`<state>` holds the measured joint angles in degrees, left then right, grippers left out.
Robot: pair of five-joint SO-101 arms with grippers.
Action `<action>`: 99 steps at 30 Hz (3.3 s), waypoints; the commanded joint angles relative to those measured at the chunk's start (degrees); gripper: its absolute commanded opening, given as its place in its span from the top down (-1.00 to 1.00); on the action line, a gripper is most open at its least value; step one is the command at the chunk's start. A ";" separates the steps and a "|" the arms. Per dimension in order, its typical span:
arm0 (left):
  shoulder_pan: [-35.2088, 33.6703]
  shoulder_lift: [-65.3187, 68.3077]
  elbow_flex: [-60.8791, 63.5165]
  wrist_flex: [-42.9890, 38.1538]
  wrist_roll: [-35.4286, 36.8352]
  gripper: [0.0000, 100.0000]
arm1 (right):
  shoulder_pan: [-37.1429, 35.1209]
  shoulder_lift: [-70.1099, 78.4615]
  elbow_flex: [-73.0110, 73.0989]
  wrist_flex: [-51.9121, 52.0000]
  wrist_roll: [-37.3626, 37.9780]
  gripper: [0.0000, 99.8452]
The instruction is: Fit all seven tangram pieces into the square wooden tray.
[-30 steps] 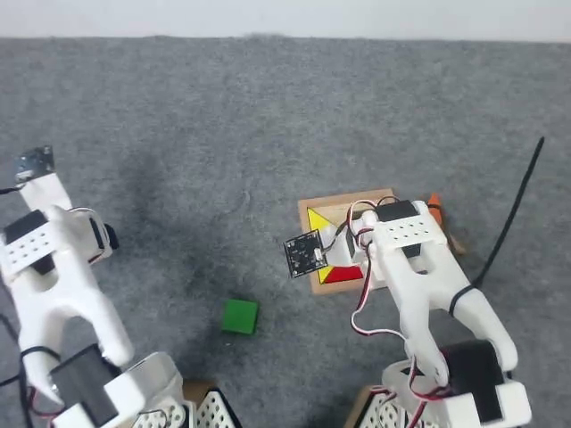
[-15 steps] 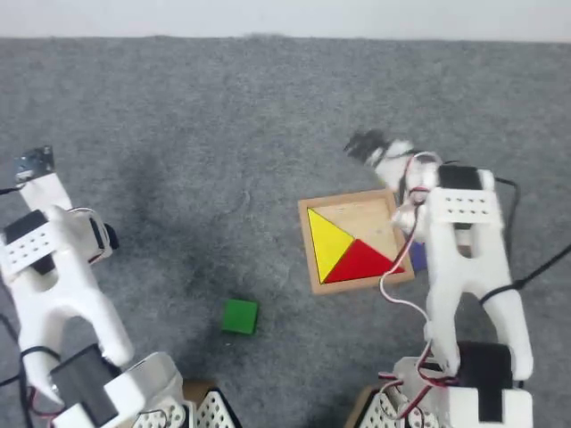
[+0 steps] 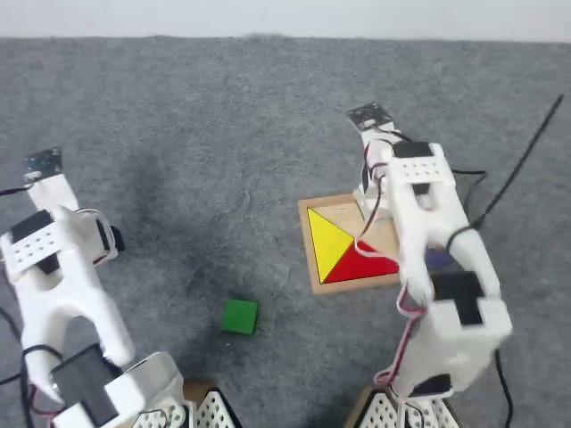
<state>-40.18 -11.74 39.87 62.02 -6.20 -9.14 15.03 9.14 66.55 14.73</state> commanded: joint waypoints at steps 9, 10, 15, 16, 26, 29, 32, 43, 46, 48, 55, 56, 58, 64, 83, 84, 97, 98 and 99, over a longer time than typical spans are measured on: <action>0.35 -0.70 -0.92 0.44 0.70 0.61 | 3.03 4.00 -6.07 -1.89 -2.29 0.69; 0.35 -0.70 -0.92 0.44 0.70 0.61 | 2.95 4.79 -5.80 -1.89 -2.29 0.69; 0.35 -0.70 -1.01 0.53 0.70 0.61 | 1.27 9.19 -5.63 -1.27 -2.37 0.82; 0.26 -0.70 -1.01 0.53 0.70 0.61 | 0.92 9.80 -5.71 -1.27 -3.34 0.86; 0.26 -0.70 -1.01 0.53 0.70 0.61 | -6.64 9.80 -6.33 3.30 -15.47 0.89; 0.35 -0.70 -0.92 0.53 0.70 0.61 | -8.48 8.92 -6.33 2.95 -18.29 0.89; 0.44 -0.70 -0.84 0.53 0.70 0.61 | -9.10 6.02 -5.54 3.12 -21.45 0.90; 2.46 -14.33 -0.22 6.33 0.70 0.61 | -11.82 -18.68 14.07 -4.00 -23.03 0.89; 5.80 -27.69 6.99 6.42 0.79 0.61 | -9.80 -25.89 18.29 -4.18 -22.68 0.76; 8.79 -36.66 12.88 6.24 0.53 0.61 | -7.43 -29.32 20.31 -4.09 -19.25 0.63; 10.37 -57.58 23.78 4.22 0.44 0.61 | 4.00 -28.88 21.19 -3.12 -11.96 0.40; 10.37 -57.58 23.87 4.13 0.35 0.61 | 5.32 -28.09 21.10 -3.38 -11.60 0.40; 10.46 -56.18 23.69 4.22 -0.97 0.61 | 7.08 -26.68 20.92 -4.26 -11.60 0.40; 14.07 -42.37 13.58 12.66 -8.26 0.61 | 8.31 -26.07 21.27 -0.22 -12.04 0.41; 39.03 -25.85 14.29 27.96 -50.90 0.48 | 12.09 -34.24 37.89 -9.54 -8.70 0.59; 41.05 -26.81 16.31 26.37 -52.04 0.48 | 12.18 -34.24 37.89 -9.54 -8.70 0.59; 51.08 -28.31 29.93 5.36 -47.56 0.44 | 12.44 -34.24 37.89 -9.10 -8.70 0.59; 51.08 -28.31 30.37 4.66 -47.56 0.44 | 12.26 -34.24 37.89 -9.10 -8.70 0.59; 51.08 -28.31 30.73 3.69 -47.56 0.44 | 12.18 -34.24 37.89 -9.10 -8.70 0.59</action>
<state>10.55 -38.55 70.02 69.23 -54.64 2.73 -16.09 47.38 58.20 4.79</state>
